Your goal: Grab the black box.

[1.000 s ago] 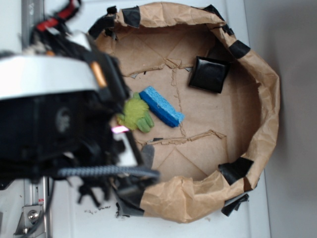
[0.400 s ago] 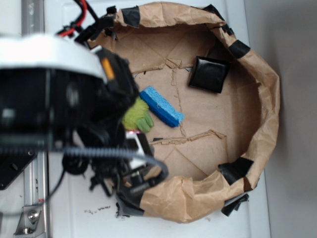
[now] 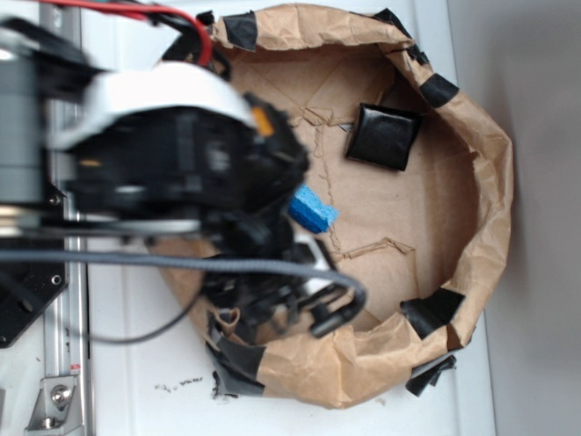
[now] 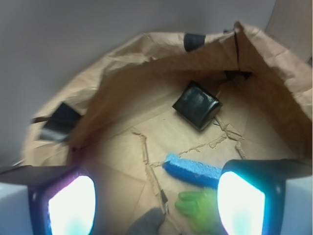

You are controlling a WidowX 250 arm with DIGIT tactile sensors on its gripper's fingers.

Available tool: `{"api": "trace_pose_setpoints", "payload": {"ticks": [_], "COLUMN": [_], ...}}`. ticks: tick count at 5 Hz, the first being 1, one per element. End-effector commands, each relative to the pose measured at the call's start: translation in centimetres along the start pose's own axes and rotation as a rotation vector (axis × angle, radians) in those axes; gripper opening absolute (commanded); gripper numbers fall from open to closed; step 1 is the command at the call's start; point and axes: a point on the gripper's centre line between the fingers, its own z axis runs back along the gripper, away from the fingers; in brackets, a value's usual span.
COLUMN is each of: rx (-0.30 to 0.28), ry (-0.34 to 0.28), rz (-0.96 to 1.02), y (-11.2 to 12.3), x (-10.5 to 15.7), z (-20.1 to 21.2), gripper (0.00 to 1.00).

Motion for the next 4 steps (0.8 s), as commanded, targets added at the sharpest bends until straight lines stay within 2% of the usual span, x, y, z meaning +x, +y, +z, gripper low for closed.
{"api": "trace_pose_setpoints", "payload": {"ticks": [1,2,4], "rx": [0.064,0.114,0.118], "ry": [-0.033,-0.044,-0.057], "rz": [0.047,0.12,0.263], "y": [1.0,3.0,3.0], "x": [3.2,4.2,6.3], "z": [-2.6,-5.0,-8.1], "gripper": [1.0,1.0,1.0]}}
